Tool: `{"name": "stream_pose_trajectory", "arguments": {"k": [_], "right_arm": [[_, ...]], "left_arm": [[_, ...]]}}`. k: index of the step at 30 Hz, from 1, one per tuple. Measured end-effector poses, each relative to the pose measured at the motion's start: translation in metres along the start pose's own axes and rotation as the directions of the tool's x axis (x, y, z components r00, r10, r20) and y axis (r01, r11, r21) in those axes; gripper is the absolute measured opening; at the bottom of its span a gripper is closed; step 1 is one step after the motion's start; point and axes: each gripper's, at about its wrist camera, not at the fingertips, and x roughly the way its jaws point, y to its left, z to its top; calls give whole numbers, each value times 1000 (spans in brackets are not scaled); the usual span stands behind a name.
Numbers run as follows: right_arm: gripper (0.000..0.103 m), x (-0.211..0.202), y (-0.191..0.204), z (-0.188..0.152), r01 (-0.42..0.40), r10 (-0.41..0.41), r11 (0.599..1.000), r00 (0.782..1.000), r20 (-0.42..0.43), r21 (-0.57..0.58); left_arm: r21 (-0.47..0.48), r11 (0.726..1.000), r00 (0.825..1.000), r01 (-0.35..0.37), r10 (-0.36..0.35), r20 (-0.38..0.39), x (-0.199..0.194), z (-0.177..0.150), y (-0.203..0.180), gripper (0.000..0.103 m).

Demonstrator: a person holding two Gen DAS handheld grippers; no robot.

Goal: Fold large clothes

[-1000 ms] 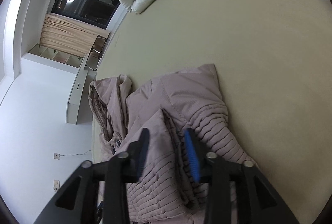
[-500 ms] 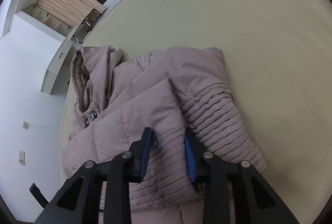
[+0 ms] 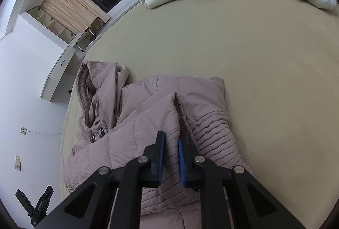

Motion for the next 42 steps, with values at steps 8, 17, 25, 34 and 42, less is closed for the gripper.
{"name": "stream_pose_trajectory", "arguments": {"k": [8,17,25,34,42], "right_arm": [[20,31,-5,-7,17,-20,999,997,-75,-49],[42,-17,48,-17,-6,22,970,998,65,-242],[63,24,68,-30,34,-50,934,998,-36,-355],[86,7,86,18,-40,54,937,998,32,-348],[86,20,85,26,-70,76,927,997,1,-368]], "left_arm": [[157,986,986,-52,76,-151,77,-43,-37,43],[131,990,997,-59,64,-36,40,-29,-29,43],[130,990,998,-62,61,8,27,-3,-51,49],[188,982,998,19,-9,-57,109,122,-145,80],[187,981,988,-53,79,-136,222,181,-199,80]]}}
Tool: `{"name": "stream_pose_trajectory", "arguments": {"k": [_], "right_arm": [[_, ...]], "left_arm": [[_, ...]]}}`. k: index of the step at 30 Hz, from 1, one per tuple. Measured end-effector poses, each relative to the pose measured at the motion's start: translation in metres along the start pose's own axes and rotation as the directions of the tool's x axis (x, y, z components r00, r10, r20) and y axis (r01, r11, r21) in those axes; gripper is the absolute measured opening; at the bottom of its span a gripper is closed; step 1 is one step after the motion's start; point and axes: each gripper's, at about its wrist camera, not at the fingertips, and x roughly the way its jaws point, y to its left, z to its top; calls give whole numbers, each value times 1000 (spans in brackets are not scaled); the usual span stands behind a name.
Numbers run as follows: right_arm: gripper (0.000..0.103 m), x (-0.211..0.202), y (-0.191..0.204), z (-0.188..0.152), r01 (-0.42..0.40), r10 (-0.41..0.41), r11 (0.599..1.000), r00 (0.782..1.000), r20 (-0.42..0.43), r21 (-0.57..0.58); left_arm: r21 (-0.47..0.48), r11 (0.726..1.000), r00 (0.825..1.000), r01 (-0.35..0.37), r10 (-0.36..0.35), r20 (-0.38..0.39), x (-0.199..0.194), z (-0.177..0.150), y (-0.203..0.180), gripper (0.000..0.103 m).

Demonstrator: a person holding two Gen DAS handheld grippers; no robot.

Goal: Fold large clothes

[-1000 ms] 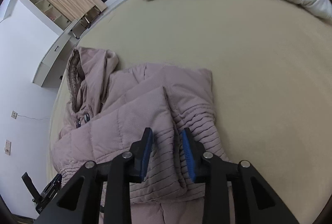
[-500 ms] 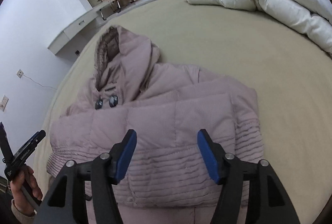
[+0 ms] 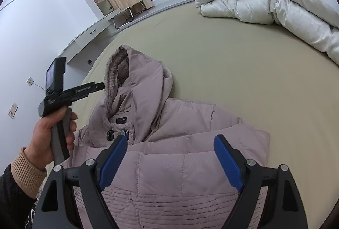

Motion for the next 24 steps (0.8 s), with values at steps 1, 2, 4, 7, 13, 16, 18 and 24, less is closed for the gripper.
{"name": "stream_pose_trajectory", "arguments": {"k": [1,2,4,7,13,16,18,24], "right_arm": [[86,1,0,0,-1,1,1000,1000,0,-9],[86,1,0,0,-2,2,1000,1000,0,-18],[86,5,0,2,-7,7,1000,1000,-2,-29],[86,17,2,8,-7,6,999,1000,-10,-34],[86,50,24,33,-13,12,998,1000,-18,-58],[86,75,45,53,-7,6,997,1000,-13,-77],[86,96,57,67,11,-14,995,1000,-23,-99],[86,160,80,102,83,-86,994,996,-33,-77]], "left_arm": [[2,1000,999,-19,19,-28,16,4,-1,80],[-2,1000,999,-30,30,-42,24,3,1,80],[-3,1000,998,-30,30,-50,42,8,1,80],[-50,999,998,-1,-2,-56,56,13,11,59],[-41,999,999,22,-24,-42,47,20,11,13],[-16,1000,999,24,-23,22,25,18,7,10],[-2,1000,998,30,-30,61,10,15,9,10],[55,997,987,56,-64,148,-36,-4,7,10]]}}
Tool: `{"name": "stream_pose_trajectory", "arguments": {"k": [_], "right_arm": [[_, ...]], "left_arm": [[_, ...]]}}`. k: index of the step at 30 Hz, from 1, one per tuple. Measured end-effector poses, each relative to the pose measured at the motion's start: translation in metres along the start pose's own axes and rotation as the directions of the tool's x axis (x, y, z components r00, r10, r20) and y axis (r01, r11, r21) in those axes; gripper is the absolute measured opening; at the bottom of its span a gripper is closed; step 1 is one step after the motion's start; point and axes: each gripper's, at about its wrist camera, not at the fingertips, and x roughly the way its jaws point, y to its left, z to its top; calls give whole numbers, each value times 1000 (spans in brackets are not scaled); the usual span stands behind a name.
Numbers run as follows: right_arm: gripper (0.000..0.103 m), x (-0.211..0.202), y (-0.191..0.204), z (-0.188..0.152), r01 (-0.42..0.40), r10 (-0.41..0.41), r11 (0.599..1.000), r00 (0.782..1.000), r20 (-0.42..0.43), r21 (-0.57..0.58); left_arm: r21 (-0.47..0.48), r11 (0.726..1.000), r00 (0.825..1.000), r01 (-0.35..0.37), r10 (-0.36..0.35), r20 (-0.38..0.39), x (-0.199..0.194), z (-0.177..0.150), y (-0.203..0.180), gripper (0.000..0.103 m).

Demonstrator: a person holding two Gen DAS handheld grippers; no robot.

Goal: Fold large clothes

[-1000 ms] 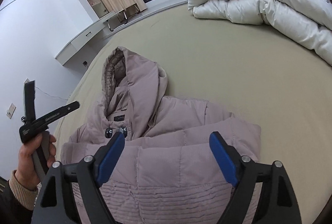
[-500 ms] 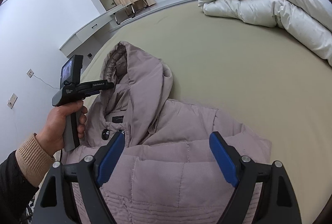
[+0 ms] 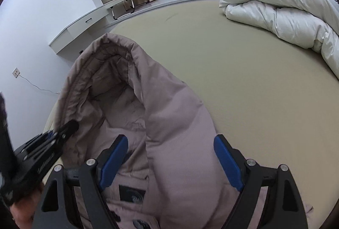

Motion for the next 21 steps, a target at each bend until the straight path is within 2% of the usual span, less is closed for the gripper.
{"name": "stream_pose_trajectory", "arguments": {"k": [3,4,5,7,9,12,16,21], "right_arm": [[86,28,10,14,61,-62,998,998,-32,-24],[80,38,11,18,76,-77,997,996,-51,-24],[71,47,10,22,89,-90,996,993,-75,-18],[24,53,5,24,110,-109,994,988,-110,1],[13,44,-2,22,91,-88,996,992,-87,23],[11,10,-13,14,70,-70,997,998,-12,33],[10,-55,-20,-3,38,-39,999,995,90,22],[10,-138,-19,-61,41,-31,998,983,183,-47]], "left_arm": [[6,1000,999,22,-22,47,-22,-9,1,10],[7,1000,998,25,-26,60,-29,-12,3,10],[9,1000,997,30,-30,71,-42,-20,4,10],[27,999,995,27,-29,95,-60,-30,9,10],[23,999,993,47,-49,106,-71,-34,13,9],[-14,996,987,86,-83,138,-93,-42,20,9],[-54,991,981,124,-114,158,-127,-59,30,9],[-94,979,970,179,-160,182,-192,-95,48,9]]}}
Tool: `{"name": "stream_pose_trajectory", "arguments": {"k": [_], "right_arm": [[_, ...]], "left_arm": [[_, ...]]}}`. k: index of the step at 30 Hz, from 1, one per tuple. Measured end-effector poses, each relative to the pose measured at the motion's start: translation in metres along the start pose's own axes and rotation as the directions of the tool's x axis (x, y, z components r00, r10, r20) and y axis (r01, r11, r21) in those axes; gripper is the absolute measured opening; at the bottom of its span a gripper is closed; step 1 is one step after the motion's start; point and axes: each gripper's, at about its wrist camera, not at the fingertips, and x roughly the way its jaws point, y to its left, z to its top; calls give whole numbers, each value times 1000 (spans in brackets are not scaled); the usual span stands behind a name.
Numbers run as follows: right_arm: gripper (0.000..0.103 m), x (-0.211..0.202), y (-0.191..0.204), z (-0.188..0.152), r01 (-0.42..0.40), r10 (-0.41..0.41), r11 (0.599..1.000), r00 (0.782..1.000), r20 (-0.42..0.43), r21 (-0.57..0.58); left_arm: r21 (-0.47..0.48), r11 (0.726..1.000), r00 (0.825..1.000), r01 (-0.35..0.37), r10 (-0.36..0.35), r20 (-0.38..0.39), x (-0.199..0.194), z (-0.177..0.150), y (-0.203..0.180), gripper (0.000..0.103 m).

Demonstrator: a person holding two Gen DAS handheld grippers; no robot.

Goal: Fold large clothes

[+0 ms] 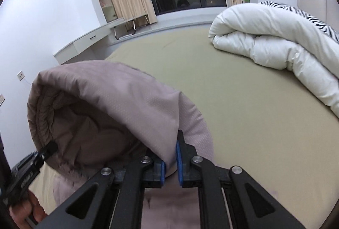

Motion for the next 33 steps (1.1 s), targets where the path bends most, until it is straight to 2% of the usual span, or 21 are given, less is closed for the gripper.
{"name": "stream_pose_trajectory", "arguments": {"k": [4,7,11,14,15,16,19,21,25,28,29,30,33], "right_arm": [[10,-51,-8,-62,-4,4,1000,1000,-1,13],[10,-71,-20,-109,-38,41,997,998,-41,73],[15,-76,-23,-163,-47,62,992,990,-125,120],[27,-78,-29,-186,-37,63,989,982,-179,143],[41,-85,-33,-195,-35,65,986,980,-186,162],[49,-91,-37,-200,-29,62,985,981,-185,173],[49,-117,-47,-198,-21,51,981,987,-151,195],[49,-131,-44,-182,-43,63,982,992,-106,183],[49,-142,-4,-137,-98,100,992,995,-24,75],[39,-124,19,-120,-114,114,993,993,-24,15],[38,-111,23,-117,-119,119,993,992,-45,15],[35,-99,21,-116,-118,119,993,991,-67,21],[25,-52,19,-124,-70,78,996,982,-171,50]], "left_arm": [[-22,998,999,53,-53,-9,-60,-37,-4,9],[-30,998,998,60,-61,-31,-96,-72,-4,9],[-65,997,986,51,-61,-156,-121,-132,0,9],[-98,994,962,45,-70,-264,-142,-179,6,9],[-111,993,956,42,-73,-285,-151,-189,9,9],[-130,991,955,38,-74,-289,-163,-196,13,9],[-165,985,972,44,-81,-221,-193,-187,21,9],[-128,990,985,62,-82,-155,-204,-155,13,9],[-2,995,993,102,-102,-63,-201,-99,-11,9],[60,992,990,111,-105,-92,-177,-81,-33,9],[83,990,987,110,-99,-123,-168,-85,-38,9],[97,990,983,105,-89,-158,-142,-78,-36,9],[107,993,963,55,-24,-267,-93,-98,-31,9]]}}
